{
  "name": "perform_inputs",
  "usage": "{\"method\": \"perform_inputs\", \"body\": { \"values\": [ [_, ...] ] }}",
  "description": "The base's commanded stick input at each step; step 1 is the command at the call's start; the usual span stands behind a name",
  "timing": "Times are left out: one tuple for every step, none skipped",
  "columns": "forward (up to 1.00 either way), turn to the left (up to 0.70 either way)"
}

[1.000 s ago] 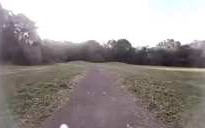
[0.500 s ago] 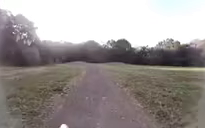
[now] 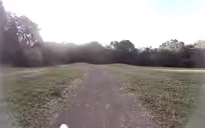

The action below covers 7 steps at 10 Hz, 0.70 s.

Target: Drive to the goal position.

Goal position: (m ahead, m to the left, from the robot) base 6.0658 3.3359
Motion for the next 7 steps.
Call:
{"method": "perform_inputs", "body": {
  "values": [
    [0.50, 0.50],
    [0.50, 0.50],
    [0.50, 0.50],
    [0.50, 0.01],
    [0.50, 0.04],
    [0.50, 0.03],
    [0.50, 0.00]
  ]
}}
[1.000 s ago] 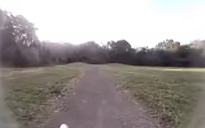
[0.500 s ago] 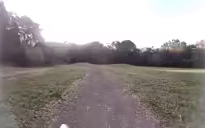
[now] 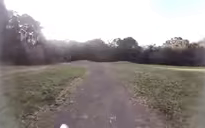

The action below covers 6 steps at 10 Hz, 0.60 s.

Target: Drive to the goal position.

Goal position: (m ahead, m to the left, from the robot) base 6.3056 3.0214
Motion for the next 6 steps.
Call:
{"method": "perform_inputs", "body": {
  "values": [
    [0.50, 0.00],
    [0.50, 0.02],
    [0.50, 0.07],
    [0.50, 0.37],
    [0.50, 0.35],
    [0.50, 0.10]
  ]
}}
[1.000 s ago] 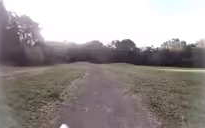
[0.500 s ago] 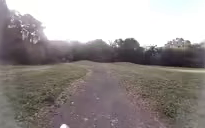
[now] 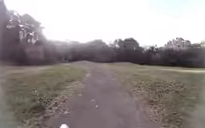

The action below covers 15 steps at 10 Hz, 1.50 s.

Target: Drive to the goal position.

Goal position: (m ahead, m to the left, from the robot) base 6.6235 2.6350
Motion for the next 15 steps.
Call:
{"method": "perform_inputs", "body": {
  "values": [
    [0.50, 0.07],
    [0.50, 0.03],
    [0.50, 0.00],
    [0.50, 0.00],
    [0.50, 0.00],
    [0.50, 0.00],
    [0.50, 0.00],
    [0.50, 0.00],
    [0.50, 0.00],
    [0.50, 0.00],
    [0.50, 0.00],
    [0.50, 0.00],
    [0.50, 0.00],
    [0.50, 0.00],
    [0.50, 0.00]
  ]
}}
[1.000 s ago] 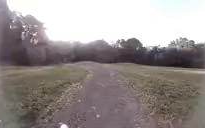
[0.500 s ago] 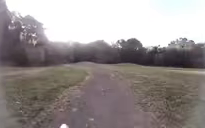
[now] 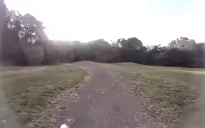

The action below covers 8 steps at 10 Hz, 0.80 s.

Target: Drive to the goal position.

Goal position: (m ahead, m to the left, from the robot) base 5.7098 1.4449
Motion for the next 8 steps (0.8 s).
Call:
{"method": "perform_inputs", "body": {
  "values": [
    [0.50, 0.00],
    [0.50, 0.00],
    [0.50, 0.00],
    [0.50, 0.00],
    [0.50, 0.00],
    [0.50, 0.00],
    [0.50, 0.03],
    [0.50, 0.36]
  ]
}}
